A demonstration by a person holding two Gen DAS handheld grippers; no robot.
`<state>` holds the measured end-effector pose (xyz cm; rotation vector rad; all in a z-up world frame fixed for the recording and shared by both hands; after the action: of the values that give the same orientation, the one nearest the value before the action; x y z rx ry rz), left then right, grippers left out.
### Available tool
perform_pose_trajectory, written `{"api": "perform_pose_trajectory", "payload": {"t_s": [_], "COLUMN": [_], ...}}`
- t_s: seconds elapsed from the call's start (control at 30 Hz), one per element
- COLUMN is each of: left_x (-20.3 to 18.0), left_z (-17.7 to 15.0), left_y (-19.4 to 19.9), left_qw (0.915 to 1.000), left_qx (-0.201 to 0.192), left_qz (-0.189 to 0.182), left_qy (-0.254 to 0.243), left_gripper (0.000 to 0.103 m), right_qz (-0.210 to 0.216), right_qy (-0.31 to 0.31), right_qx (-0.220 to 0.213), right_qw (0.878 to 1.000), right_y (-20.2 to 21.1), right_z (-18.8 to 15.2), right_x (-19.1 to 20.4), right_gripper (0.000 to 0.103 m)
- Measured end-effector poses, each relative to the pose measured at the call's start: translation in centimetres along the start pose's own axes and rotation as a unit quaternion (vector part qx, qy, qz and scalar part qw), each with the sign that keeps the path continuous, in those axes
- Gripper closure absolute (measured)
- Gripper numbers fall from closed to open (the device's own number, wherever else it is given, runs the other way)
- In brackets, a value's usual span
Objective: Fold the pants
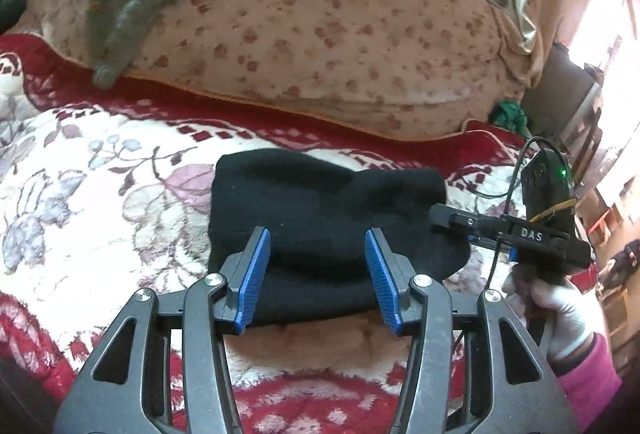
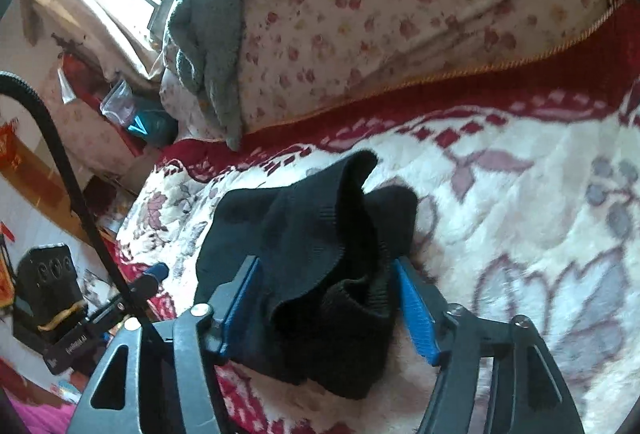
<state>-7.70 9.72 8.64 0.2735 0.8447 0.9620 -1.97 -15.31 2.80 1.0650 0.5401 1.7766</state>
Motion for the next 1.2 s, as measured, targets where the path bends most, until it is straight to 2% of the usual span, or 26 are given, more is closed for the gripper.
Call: {"api": "perform_pose_trajectory", "payload": {"t_s": [0.07, 0.17, 0.33, 0.47, 0.63, 0.77, 0.83, 1.03, 1.2], "left_x": [0.2, 0.1, -0.3, -0.9, -0.8, -0.7, -0.9, -1.3, -1.6], "left_z": [-0.2, -0.3, -0.2, -0.7, -1.9, -2.6, -2.4, -1.6, -0.9], "left_y": [-0.1, -0.3, -1.0, -1.6, -3.9, -5.2, -5.1, -4.1, -3.1], "left_qw": [1.0, 1.0, 1.0, 0.9999, 0.9988, 0.9971, 0.9966, 0.9962, 0.9955], "left_qx": [0.003, 0.003, 0.006, 0.01, 0.039, 0.051, 0.052, 0.046, 0.029], "left_qz": [0.003, 0.005, 0.007, 0.006, 0.024, 0.053, 0.06, 0.072, 0.086], "left_qy": [0.004, 0.002, 0.004, -0.007, -0.015, -0.02, -0.023, -0.02, -0.026], "left_gripper": [0.054, 0.054, 0.054, 0.054, 0.054, 0.054, 0.054, 0.054, 0.054], "right_qz": [-0.015, -0.005, -0.019, -0.036, -0.049, -0.047, -0.055, -0.085, -0.069], "right_qy": [0.005, 0.028, 0.048, 0.026, 0.001, -0.032, -0.037, -0.015, 0.017], "right_qx": [-0.019, -0.034, -0.039, -0.035, -0.027, -0.022, -0.022, -0.059, -0.086], "right_qw": [1.0, 0.999, 0.998, 0.998, 0.998, 0.998, 0.998, 0.995, 0.994], "right_y": [0.3, 1.5, 2.5, 1.8, 0.4, 0.4, 0.8, 3.6, 5.5], "right_z": [-0.1, -0.3, -0.7, -1.1, -1.8, -1.9, -1.9, -1.3, -0.4], "right_x": [0.2, 1.3, 2.2, 0.7, -1.1, -2.1, -2.2, -0.6, 2.1], "right_gripper": [0.078, 0.083, 0.084, 0.084, 0.084, 0.068, 0.068, 0.068, 0.068]}}
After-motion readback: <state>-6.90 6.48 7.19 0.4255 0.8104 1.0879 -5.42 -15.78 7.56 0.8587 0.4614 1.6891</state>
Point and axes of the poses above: each gripper's, at about its wrist camera, not at the fingertips, and y roughly against the way its jaws point, x to its left, z to its top, the point moved 2 cm from there along -y, roughly the way its jaws point, and after that the axes turned 15 degrees about -z, right-handed, at the moved point
